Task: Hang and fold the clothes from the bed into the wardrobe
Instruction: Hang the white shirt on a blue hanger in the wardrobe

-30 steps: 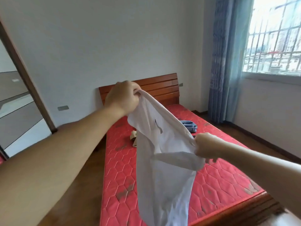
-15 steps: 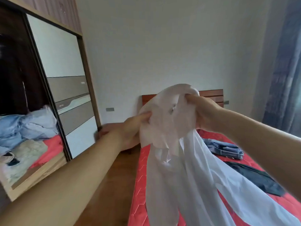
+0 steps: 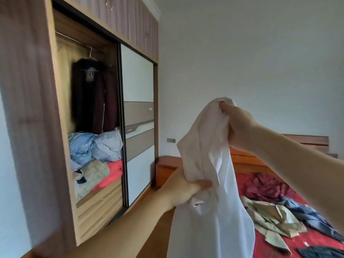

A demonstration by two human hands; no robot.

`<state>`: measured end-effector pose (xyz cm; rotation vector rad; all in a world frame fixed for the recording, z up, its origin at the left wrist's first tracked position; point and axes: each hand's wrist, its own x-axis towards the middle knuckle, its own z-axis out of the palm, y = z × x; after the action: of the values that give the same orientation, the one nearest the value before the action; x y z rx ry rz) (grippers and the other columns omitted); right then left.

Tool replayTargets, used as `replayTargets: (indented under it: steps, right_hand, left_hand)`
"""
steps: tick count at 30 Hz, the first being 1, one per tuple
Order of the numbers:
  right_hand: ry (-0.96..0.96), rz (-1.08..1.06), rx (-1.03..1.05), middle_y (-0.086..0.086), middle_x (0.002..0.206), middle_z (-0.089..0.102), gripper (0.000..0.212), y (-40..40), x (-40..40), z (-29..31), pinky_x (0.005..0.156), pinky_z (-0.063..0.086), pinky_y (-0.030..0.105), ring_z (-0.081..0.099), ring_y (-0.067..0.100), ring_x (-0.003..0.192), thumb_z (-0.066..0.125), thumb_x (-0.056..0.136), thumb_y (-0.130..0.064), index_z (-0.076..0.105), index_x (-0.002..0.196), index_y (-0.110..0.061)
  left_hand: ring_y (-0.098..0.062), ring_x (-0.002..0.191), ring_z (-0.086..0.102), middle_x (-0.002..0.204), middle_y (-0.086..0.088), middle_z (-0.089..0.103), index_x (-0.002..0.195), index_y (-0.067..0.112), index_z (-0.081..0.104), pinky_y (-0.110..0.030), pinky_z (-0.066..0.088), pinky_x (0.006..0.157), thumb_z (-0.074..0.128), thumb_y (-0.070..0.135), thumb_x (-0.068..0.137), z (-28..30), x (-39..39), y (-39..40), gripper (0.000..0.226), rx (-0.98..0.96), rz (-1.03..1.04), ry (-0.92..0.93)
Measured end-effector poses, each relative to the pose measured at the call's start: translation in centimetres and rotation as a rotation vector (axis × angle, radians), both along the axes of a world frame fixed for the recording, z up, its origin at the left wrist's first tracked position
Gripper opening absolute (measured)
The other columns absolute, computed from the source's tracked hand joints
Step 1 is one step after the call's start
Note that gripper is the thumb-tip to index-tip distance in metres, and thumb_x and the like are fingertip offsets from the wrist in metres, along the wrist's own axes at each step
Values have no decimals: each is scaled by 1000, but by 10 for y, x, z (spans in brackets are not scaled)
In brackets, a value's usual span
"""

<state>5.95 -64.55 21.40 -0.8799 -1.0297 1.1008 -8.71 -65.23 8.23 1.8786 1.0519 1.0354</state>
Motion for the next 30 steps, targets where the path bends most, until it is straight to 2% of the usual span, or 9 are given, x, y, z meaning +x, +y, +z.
replayTargets:
  steps: [1, 3, 6, 9, 13, 16, 20, 25, 30]
  right_hand:
    - [-42, -13, 2, 9, 93, 69, 12, 7, -12, -2, 78, 56, 39, 68, 23, 84, 59, 93, -22, 63, 93, -11]
    - [-148, -25, -2, 9, 91, 67, 13, 22, -36, -8, 83, 55, 41, 66, 25, 85, 57, 94, -24, 61, 88, -12]
    - [-433, -34, 6, 15, 96, 66, 28, 52, -73, -25, 84, 52, 43, 64, 32, 92, 53, 96, -33, 65, 92, -9]
    - [-629, 17, 38, 12, 85, 68, 36, 82, -111, -47, 62, 48, 31, 62, 25, 78, 48, 98, -35, 70, 91, -7]
    - [-636, 139, 43, 9, 90, 70, 37, 133, -166, -80, 65, 46, 28, 63, 22, 82, 45, 99, -38, 70, 88, -14]
    - [-617, 246, 40, 7, 92, 70, 43, 178, -214, -96, 66, 46, 29, 63, 21, 84, 42, 98, -45, 70, 98, -13]
    - [-544, 318, 46, 14, 88, 73, 42, 251, -271, -112, 85, 52, 39, 68, 29, 86, 48, 96, -41, 72, 89, -8]
    - [-486, 374, 8, 16, 88, 73, 42, 345, -331, -115, 85, 51, 39, 68, 29, 83, 48, 95, -41, 70, 93, -6]
    - [-440, 404, 25, 26, 89, 69, 43, 416, -388, -94, 78, 50, 34, 66, 33, 78, 51, 95, -40, 68, 91, -1]
  left_hand:
    - [-6, 62, 65, 63, 8, 68, 76, 24, 69, -29, 53, 65, 73, 27, 83, -3, -18, 4, 8, -16, 23, -32]
    - [-9, 64, 67, 65, 7, 70, 78, 21, 72, -24, 51, 59, 71, 26, 85, -8, -57, 12, 9, -57, 133, -63]
    - [-10, 81, 72, 85, 5, 75, 89, 23, 74, -27, 58, 77, 73, 38, 82, -13, -117, 26, 16, -59, 328, -114]
    - [-15, 76, 72, 83, -1, 76, 84, 20, 74, -22, 55, 71, 70, 36, 87, -13, -173, 39, 17, -66, 515, -176]
    - [-15, 79, 71, 80, 4, 75, 85, 22, 72, -29, 56, 81, 68, 50, 84, -8, -241, 64, 29, -25, 648, -159]
    - [-12, 66, 59, 73, -2, 60, 80, 12, 62, -10, 45, 57, 59, 49, 90, -2, -284, 91, 39, -12, 740, -118]
    - [-12, 64, 51, 73, -5, 49, 81, 17, 59, -17, 39, 55, 56, 62, 84, 6, -336, 150, 45, -24, 815, -14]
    - [-12, 63, 49, 69, -3, 45, 77, 19, 56, -25, 37, 63, 57, 79, 59, 28, -396, 229, 63, -31, 895, 45]
    - [-11, 63, 53, 68, 0, 51, 74, 17, 60, -23, 38, 63, 57, 76, 58, 38, -455, 295, 61, -21, 927, 4]
